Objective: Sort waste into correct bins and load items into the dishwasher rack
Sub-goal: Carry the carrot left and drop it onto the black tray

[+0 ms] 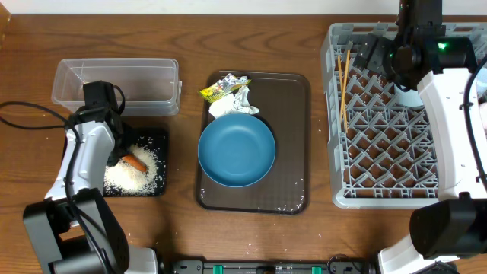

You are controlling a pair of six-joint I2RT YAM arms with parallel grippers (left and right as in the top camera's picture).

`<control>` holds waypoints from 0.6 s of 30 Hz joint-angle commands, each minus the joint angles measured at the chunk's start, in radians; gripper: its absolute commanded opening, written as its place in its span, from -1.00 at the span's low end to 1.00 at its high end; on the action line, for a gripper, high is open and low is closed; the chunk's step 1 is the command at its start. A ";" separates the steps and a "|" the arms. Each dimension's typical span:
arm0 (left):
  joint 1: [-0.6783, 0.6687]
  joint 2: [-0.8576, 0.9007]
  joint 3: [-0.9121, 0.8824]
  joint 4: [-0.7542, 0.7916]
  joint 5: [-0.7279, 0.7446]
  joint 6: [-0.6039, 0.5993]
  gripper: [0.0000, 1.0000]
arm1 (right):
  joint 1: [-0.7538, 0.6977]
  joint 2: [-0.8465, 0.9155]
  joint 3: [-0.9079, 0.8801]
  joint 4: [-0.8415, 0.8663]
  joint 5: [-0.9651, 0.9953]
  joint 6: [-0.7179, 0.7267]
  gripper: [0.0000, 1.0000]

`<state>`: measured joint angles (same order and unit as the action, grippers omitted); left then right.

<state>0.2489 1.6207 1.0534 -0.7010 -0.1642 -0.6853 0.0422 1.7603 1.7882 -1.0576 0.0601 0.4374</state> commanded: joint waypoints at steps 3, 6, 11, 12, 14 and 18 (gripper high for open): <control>0.006 -0.002 -0.008 -0.015 -0.001 -0.012 0.02 | -0.008 0.000 -0.003 -0.001 0.003 0.011 0.99; 0.006 -0.017 -0.008 -0.029 -0.001 -0.011 0.02 | -0.008 0.000 -0.003 -0.001 0.003 0.011 0.98; 0.006 -0.105 -0.002 -0.064 0.002 -0.006 0.02 | -0.008 0.000 -0.003 -0.001 0.003 0.011 0.99; 0.006 -0.134 0.000 -0.070 0.015 0.008 0.01 | -0.008 0.000 -0.003 -0.001 0.003 0.011 0.99; 0.006 -0.201 0.000 -0.073 0.085 0.063 0.02 | -0.008 0.000 -0.003 -0.001 0.003 0.011 0.99; -0.006 -0.333 0.000 -0.071 0.344 0.175 0.04 | -0.008 0.000 -0.003 -0.001 0.003 0.011 0.99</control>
<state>0.2485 1.3643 1.0534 -0.7670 -0.0277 -0.6159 0.0422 1.7603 1.7882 -1.0576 0.0597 0.4374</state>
